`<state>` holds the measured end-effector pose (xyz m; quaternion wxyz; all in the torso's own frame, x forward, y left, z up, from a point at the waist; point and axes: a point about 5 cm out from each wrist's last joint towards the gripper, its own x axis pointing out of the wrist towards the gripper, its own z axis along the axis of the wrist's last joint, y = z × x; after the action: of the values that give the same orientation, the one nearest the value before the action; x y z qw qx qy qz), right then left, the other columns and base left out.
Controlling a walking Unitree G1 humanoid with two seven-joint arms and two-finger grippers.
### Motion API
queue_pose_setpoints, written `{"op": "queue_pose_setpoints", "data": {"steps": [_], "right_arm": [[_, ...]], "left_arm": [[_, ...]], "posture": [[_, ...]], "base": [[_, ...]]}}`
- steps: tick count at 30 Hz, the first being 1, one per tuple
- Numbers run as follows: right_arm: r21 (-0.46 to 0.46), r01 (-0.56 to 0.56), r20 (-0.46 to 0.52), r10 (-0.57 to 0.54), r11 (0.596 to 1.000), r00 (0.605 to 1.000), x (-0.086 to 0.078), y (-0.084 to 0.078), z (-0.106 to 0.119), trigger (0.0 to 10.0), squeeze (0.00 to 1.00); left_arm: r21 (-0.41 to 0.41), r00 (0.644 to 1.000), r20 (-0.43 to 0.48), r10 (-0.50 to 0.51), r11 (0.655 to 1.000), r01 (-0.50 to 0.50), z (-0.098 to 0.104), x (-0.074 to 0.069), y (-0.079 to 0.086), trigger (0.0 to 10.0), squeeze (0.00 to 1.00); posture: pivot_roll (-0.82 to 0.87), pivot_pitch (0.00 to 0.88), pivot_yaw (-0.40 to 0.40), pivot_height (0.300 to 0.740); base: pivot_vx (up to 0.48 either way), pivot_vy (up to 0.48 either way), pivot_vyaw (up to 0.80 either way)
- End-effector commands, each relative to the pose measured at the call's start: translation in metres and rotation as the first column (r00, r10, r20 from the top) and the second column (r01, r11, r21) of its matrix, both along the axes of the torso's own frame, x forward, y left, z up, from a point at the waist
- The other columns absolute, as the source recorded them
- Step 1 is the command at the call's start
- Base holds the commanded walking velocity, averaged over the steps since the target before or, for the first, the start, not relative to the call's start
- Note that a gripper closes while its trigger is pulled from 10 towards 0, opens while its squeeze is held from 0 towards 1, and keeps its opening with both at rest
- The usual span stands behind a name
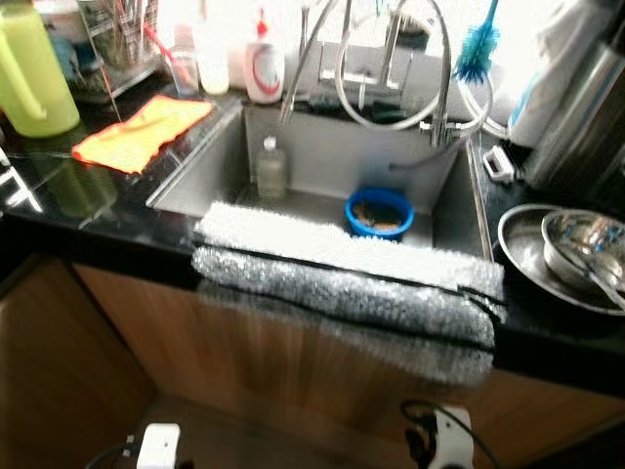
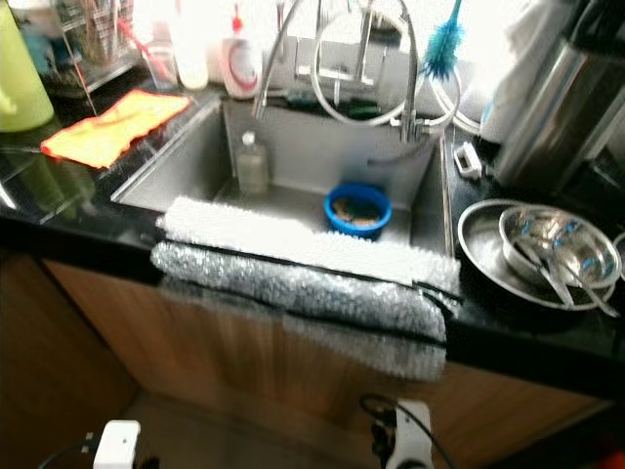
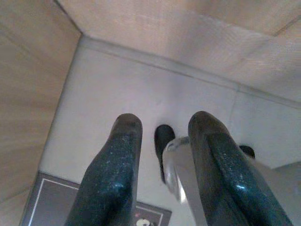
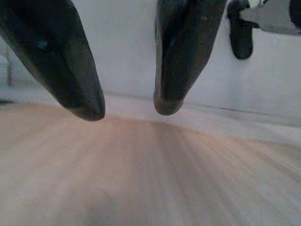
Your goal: Kitchen organization
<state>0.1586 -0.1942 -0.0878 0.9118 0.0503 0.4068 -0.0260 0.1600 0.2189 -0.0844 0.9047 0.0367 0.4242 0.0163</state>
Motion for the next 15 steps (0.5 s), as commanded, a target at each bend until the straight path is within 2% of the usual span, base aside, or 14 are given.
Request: {"op": "queue_pose_setpoints", "data": {"steps": [1, 3, 5, 6, 8, 15], "right_arm": [[-0.004, 0.003, -0.008, -0.003, 1.0, 1.0, -0.001, 0.001, -0.001, 10.0, 0.0], [-0.014, -0.005, -0.033, 0.004, 1.0, 0.999, -0.004, 0.0, -0.003, 10.0, 0.0], [-0.015, -0.009, -0.036, 0.008, 1.0, 0.999, -0.003, 0.0, -0.003, 10.0, 0.0], [-0.017, -0.011, -0.034, 0.01, 1.0, 0.999, -0.003, 0.0, -0.002, 10.0, 0.0], [-0.016, -0.011, -0.023, 0.01, 1.0, 1.0, 0.001, 0.0, -0.001, 10.0, 0.0], [-0.028, 0.012, 0.041, -0.011, 1.0, 0.999, 0.01, -0.002, 0.005, 10.0, 0.0]], "left_arm": [[0.027, 0.999, -0.03, -0.011, 1.0, 0.012, -0.002, -0.006, 0.004, 10.0, 0.0], [0.042, 0.999, 0.039, -0.031, 0.999, 0.029, 0.006, 0.002, 0.013, 10.0, 0.0], [0.07, 0.998, 0.04, -0.05, 0.996, 0.047, 0.008, 0.002, 0.018, 10.0, 0.0], [0.049, 0.998, 0.043, -0.042, 0.998, 0.04, 0.007, 0.002, 0.016, 10.0, 0.0], [0.0, 0.998, 0.066, -0.017, 1.0, 0.017, 0.008, 0.004, 0.013, 10.0, 0.0], [0.011, 0.994, 0.108, -0.013, 1.0, 0.012, 0.01, 0.005, 0.012, 10.0, 0.0]], "posture": [[-0.05, 0.0, -0.086, 0.74], [-0.05, 0.0, -0.09, 0.74], [-0.05, 0.0, -0.092, 0.74], [-0.05, 0.0, -0.095, 0.74], [-0.05, 0.0, -0.098, 0.74], [-0.06, 0.0, -0.095, 0.74]], "base": [[0.0, 0.0, 0.0], [0.0, -0.324, 0.0], [0.0, -0.48, 0.0], [0.0, -0.375, 0.0], [0.0, 0.0, 0.0], [0.0, 0.0, 0.0]]}}
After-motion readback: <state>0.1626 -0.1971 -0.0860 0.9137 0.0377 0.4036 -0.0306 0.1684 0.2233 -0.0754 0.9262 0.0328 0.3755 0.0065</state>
